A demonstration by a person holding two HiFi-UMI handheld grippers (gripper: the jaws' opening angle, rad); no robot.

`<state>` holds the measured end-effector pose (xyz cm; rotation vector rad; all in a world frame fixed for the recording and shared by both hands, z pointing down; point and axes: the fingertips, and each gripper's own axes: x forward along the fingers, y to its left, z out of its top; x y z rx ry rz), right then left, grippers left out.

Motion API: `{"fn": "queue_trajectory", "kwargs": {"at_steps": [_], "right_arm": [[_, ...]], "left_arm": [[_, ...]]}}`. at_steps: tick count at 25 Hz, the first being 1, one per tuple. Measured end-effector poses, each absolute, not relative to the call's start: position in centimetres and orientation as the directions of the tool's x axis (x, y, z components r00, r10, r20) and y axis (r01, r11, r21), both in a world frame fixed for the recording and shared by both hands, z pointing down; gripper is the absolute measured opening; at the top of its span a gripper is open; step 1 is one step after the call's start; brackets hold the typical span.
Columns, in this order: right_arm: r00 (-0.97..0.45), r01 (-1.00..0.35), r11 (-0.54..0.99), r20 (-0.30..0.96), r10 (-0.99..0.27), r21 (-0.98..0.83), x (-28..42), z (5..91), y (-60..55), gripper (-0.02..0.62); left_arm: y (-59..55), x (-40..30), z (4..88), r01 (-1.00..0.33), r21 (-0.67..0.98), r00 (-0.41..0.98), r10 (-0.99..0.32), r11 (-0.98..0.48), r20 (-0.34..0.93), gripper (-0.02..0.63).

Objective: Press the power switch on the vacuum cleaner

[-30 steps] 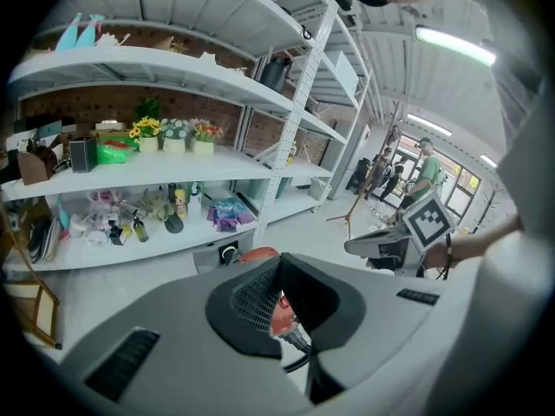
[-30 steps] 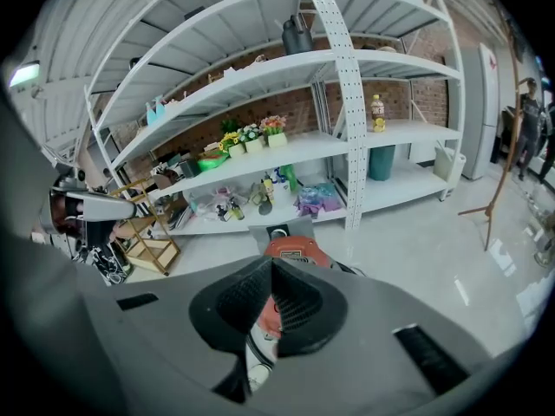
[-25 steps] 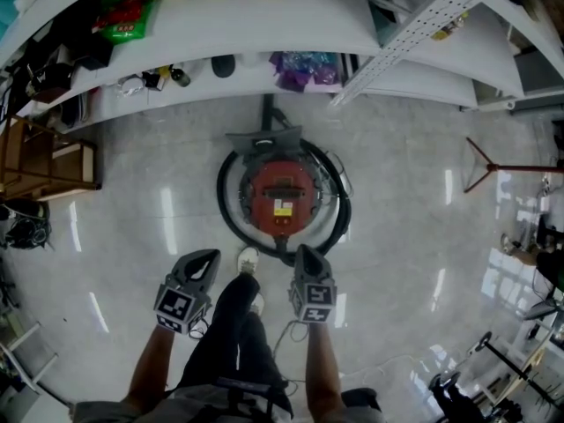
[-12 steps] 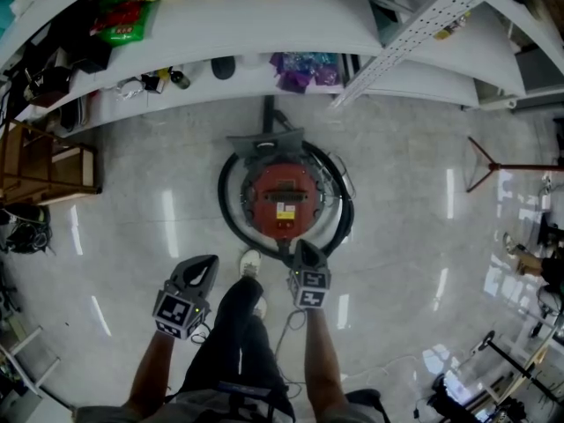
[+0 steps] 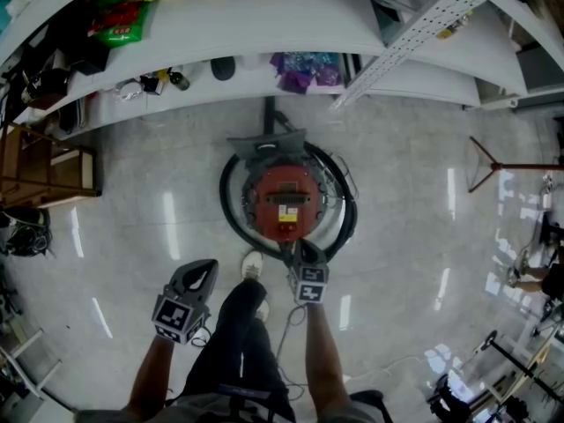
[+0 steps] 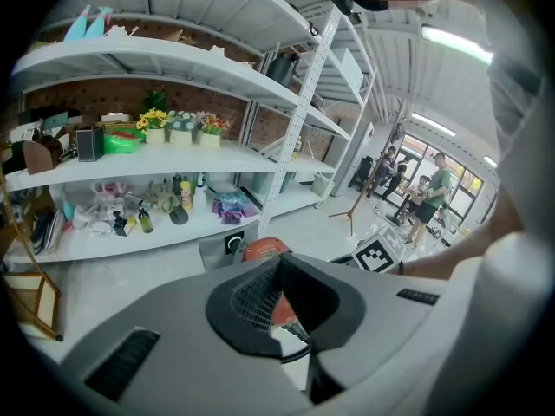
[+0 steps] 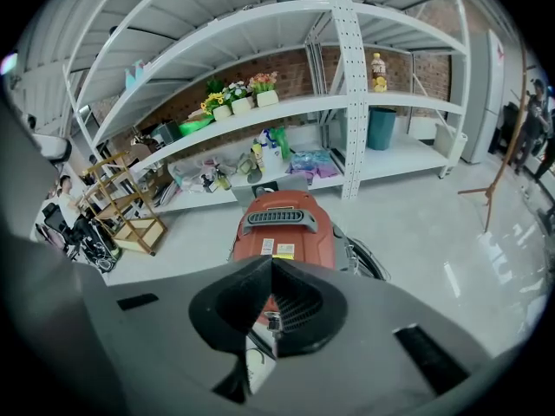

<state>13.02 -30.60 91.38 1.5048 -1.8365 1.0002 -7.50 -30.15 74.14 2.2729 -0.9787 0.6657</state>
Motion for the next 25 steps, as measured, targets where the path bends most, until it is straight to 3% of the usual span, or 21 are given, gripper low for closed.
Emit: {"fn": "queue_trajectory", "kwargs": {"at_steps": [25], "right_arm": [[-0.207, -0.978, 0.079, 0.851, -0.483, -0.193, 11.9, 98.6, -31.4, 0.012]], "left_arm": [[-30.4, -9.6, 75.1, -0.779, 0.290, 0.589, -0.489, -0.557, 0.643, 0.008]]}}
